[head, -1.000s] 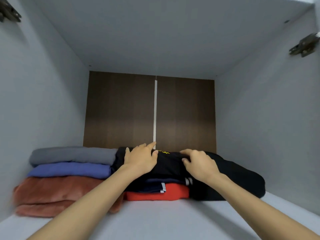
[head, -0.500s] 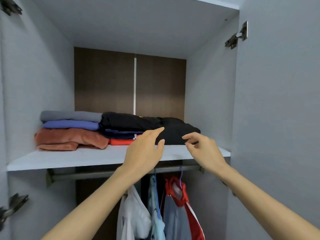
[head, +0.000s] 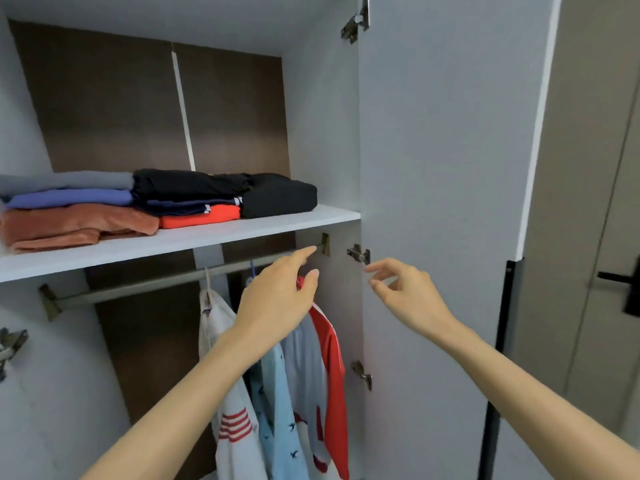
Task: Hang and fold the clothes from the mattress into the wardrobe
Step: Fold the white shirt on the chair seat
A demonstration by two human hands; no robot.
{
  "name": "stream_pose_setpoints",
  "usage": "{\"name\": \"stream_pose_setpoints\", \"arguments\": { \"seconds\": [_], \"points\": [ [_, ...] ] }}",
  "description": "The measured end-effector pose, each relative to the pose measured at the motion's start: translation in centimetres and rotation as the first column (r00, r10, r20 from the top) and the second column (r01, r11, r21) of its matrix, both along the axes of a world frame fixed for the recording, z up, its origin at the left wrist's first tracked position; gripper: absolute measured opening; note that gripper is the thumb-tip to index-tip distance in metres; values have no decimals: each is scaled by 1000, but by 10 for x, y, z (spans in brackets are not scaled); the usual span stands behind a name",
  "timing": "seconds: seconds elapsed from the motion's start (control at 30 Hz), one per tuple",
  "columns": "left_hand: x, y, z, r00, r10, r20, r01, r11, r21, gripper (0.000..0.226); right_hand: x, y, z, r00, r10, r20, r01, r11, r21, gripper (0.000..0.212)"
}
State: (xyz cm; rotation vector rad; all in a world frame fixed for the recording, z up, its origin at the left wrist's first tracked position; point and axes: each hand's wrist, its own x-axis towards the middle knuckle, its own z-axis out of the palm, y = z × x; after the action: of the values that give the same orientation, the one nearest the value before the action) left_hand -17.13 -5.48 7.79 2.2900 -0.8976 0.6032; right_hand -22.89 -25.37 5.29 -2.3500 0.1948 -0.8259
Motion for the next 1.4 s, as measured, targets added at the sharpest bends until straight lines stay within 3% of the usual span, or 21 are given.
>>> {"name": "stream_pose_setpoints", "arguments": {
  "seconds": [0.33, 0.5, 0.73, 0.9, 1.23, 1.4],
  "points": [
    [-115, -37, -70, 956, -266, -125, 287, 937, 197, 45, -193, -8, -78, 953, -283, -108, 296, 947, 128, 22],
    [-196, -96, -118, 842, -470, -267, 529, 815, 235, 44, -320, -39, -138, 865, -476, -161, 500, 845, 189, 22],
    [-354, -201, -192, 607, -670, -427, 790, 564, 239, 43, -524, -69, -229, 624, -697, -354, 781, 570, 255, 22],
    [-479, -264, -256, 443, -668, -598, 896, 350, 273, 42, -665, -77, -301, 444, -735, -513, 896, 364, 253, 22],
    [-685, -330, -372, 294, -571, -767, 931, -12, 366, 41, -866, -31, -422, 214, -639, -739, 928, -103, 358, 24],
    [-751, -354, -427, 255, -529, -809, 895, -187, 404, 41, -918, -22, -465, 145, -569, -810, 905, -254, 340, 28]
  ]
}}
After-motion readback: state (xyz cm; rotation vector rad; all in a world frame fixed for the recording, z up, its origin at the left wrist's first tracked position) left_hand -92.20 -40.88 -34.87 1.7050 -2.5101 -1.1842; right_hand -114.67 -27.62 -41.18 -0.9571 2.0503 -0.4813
